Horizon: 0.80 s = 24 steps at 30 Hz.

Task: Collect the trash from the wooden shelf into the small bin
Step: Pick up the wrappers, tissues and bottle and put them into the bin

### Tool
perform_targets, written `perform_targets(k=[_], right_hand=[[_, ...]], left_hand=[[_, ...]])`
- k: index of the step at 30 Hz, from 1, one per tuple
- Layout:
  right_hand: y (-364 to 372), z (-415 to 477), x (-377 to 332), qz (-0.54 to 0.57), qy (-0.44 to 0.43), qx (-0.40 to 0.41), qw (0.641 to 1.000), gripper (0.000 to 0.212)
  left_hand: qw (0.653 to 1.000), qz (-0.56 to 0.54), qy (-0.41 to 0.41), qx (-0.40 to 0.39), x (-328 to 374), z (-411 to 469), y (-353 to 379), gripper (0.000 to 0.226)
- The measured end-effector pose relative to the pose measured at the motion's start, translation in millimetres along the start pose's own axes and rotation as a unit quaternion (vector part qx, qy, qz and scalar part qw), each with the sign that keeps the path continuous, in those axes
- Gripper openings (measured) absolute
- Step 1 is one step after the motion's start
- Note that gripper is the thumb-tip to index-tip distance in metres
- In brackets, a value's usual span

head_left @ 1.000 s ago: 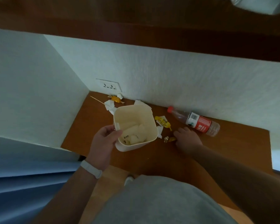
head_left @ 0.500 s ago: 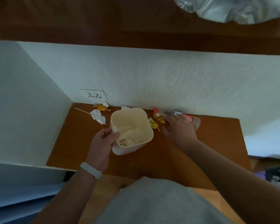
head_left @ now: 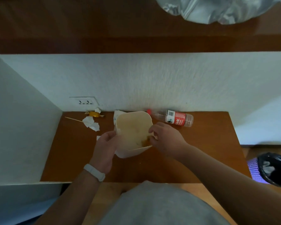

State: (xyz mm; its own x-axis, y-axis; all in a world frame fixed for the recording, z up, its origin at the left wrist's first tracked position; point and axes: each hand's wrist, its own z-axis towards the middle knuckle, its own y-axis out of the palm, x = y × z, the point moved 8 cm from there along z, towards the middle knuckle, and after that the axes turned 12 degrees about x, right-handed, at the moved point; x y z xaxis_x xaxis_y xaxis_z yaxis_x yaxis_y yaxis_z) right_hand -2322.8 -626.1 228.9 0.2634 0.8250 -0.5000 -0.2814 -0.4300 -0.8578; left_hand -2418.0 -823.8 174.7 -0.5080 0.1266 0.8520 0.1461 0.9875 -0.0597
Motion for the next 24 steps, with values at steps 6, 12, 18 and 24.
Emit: perform_targets(k=[6,12,18,24], right_hand=[[-2.8,5.9,28.2,0.065,0.028,0.045,0.996,0.017],[42.1,4.1,111.9,-0.048,0.100,-0.074,0.991,0.030],[78.7,-3.8,154.5,-0.135,0.071,-0.156,0.976,0.047],[90.4,1.1,153.7,-0.101,0.063,-0.158,0.980,0.034]], left_hand=[[1.000,0.005,0.000,0.025,8.9,4.2,-6.1,0.026],[0.999,0.006,-0.002,0.038,18.7,4.3,-4.5,0.018],[0.998,-0.006,0.004,0.069,24.9,8.9,-9.1,0.011],[0.994,-0.020,0.011,0.108,26.5,8.7,-19.3,0.009]])
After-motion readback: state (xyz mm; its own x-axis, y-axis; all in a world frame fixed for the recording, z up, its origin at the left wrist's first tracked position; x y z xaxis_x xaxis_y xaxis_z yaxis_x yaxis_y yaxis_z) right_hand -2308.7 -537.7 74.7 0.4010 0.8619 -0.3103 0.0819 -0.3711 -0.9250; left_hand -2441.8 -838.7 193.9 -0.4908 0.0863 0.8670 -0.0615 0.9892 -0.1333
